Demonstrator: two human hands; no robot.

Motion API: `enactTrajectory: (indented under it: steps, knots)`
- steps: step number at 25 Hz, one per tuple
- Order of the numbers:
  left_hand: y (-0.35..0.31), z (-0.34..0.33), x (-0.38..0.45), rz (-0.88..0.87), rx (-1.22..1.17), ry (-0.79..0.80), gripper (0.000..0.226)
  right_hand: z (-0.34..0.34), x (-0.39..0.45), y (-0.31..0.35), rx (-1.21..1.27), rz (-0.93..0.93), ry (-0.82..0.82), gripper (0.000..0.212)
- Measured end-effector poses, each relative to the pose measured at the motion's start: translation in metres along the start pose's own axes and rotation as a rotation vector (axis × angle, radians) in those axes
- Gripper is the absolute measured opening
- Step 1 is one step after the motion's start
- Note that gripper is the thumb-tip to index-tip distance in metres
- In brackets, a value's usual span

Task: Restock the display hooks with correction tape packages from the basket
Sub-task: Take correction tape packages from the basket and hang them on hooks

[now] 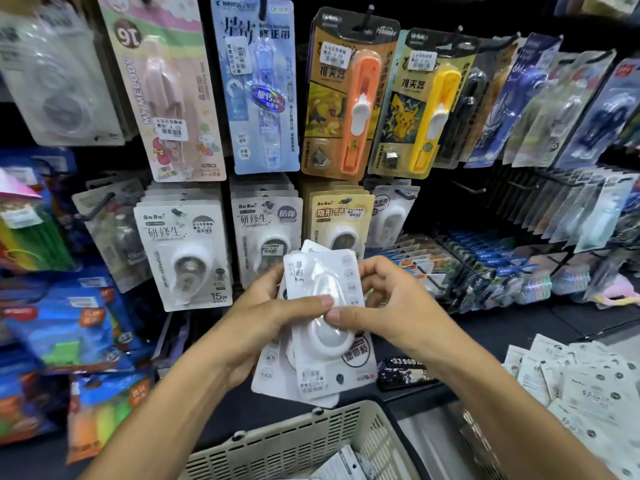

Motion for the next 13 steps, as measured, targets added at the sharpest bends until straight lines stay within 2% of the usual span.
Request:
enactTrajectory:
  steps: [3, 5, 7, 10, 12, 13]
  knots:
    - [-0.001, -0.001, 0.001, 0.020, 0.053, 0.072, 0.074, 0.009, 0.000, 0.008, 0.038, -0.002, 0.072, 0.063]
    - [0.002, -0.001, -0.001, 0.083, 0.056, 0.134, 0.092, 0.007, -0.001, 0.005, 0.184, -0.082, 0.162, 0.061]
    - [0.006, -0.002, -0.004, 0.138, 0.005, 0.201, 0.102, 0.009, -0.001, -0.003, 0.303, -0.141, 0.141, 0.059]
    - [0.002, 0.001, -0.004, 0.123, -0.018, 0.197, 0.096, 0.012, -0.002, -0.014, 0.409, -0.203, 0.088, 0.059]
    - [-0.001, 0.002, -0.005, 0.129, 0.060, 0.191, 0.088, 0.017, -0.004, -0.012, 0.267, -0.223, 0.175, 0.051]
    - [-0.001, 0.000, -0.007, 0.135, 0.130, 0.218, 0.084, 0.022, -0.005, -0.007, 0.146, -0.219, 0.241, 0.040]
Point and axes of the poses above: each hand's wrist, its own x-axis towards the middle knuckle, its own z-axis out of the back of the hand, y = z × x, the point moved 5 cm from there along x, towards the middle knuckle, and after that the axes turned 3 degrees about z, right-handed, at the moved point
